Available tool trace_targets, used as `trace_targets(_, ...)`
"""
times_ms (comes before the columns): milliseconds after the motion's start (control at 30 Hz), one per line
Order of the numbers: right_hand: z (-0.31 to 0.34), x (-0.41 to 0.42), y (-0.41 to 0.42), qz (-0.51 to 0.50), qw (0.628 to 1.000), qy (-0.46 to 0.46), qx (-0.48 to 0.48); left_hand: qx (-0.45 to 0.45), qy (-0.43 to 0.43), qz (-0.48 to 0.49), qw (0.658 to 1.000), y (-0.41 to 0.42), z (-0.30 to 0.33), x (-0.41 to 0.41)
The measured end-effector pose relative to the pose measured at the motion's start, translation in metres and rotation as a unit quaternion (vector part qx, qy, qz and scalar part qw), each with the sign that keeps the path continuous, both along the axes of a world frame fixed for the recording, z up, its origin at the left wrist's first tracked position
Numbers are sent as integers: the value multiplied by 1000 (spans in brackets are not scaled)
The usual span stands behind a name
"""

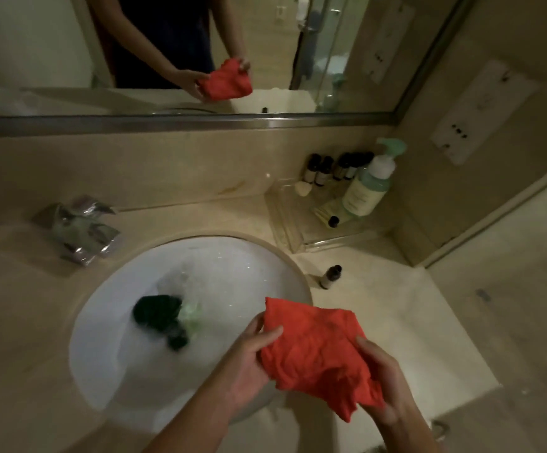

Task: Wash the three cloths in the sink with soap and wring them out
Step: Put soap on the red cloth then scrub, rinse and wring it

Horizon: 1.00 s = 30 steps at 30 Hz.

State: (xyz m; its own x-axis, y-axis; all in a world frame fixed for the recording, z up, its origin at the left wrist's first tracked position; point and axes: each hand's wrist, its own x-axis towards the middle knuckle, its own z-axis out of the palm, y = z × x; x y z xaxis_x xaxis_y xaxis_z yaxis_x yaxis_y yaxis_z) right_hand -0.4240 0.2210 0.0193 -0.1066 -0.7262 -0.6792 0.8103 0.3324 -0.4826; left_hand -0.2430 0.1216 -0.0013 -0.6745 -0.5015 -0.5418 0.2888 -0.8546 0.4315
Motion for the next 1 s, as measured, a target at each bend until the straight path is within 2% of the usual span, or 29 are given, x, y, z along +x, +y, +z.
trace_targets(233,-6,-55,49,-46,999,24,-4,-122,-36,-135,983,21,-13,-75)
trace_targets(367,-11,-96,57,-1,996,83,13,-157,-77,-125,977,26,-21,-115)
trace_targets(567,-22,-154,39,26,996,80,-16,-211,-92,-121,966,28,-24,-157)
trace_targets(700,-34,-182,20,55,991,119,-11,-267,-128,-157,942,21,-30,-175)
trace_targets(800,-37,-198,1,83,982,170,-4,-294,-190,-178,920,15,-33,-191)
trace_targets(1000,-30,-228,-40,192,945,265,4,-343,-277,-195,876,8,-29,-217)
